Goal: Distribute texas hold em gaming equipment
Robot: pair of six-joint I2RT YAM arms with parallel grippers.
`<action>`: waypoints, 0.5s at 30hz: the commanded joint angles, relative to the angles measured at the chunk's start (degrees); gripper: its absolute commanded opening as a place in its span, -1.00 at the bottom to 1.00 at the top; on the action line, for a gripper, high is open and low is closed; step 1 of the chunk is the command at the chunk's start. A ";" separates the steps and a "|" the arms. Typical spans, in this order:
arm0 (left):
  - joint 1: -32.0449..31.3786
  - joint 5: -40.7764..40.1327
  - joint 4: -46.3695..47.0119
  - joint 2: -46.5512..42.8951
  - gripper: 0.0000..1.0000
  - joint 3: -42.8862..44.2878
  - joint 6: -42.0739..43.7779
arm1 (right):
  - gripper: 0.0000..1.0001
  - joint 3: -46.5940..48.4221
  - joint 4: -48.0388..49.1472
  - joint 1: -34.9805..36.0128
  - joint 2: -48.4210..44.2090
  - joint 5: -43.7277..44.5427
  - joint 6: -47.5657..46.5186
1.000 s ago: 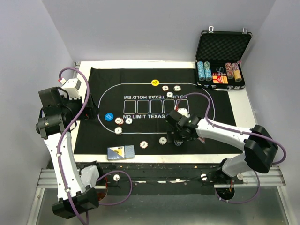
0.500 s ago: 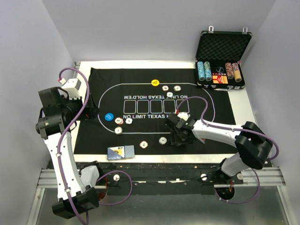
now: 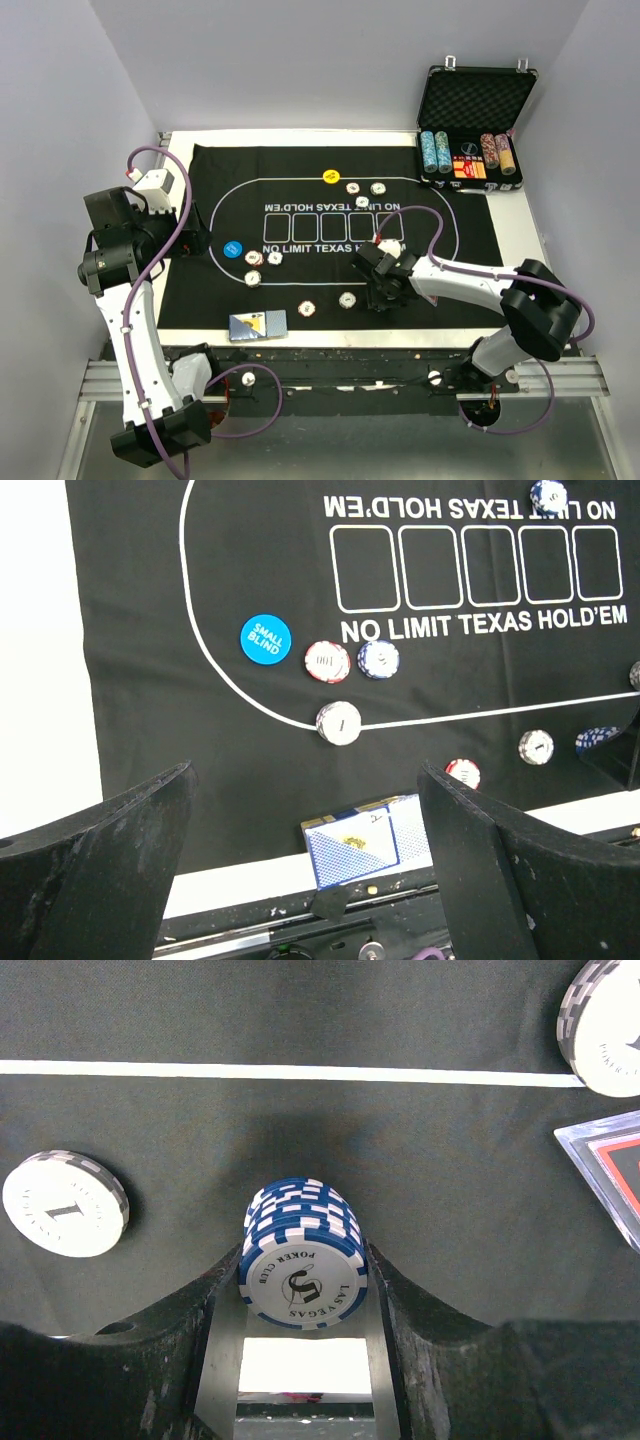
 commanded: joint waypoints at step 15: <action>0.40 -0.60 0.02 -0.46 0.97 1.37 -0.10 | -0.41 4.05 -4.08 0.39 -6.51 2.73 -0.64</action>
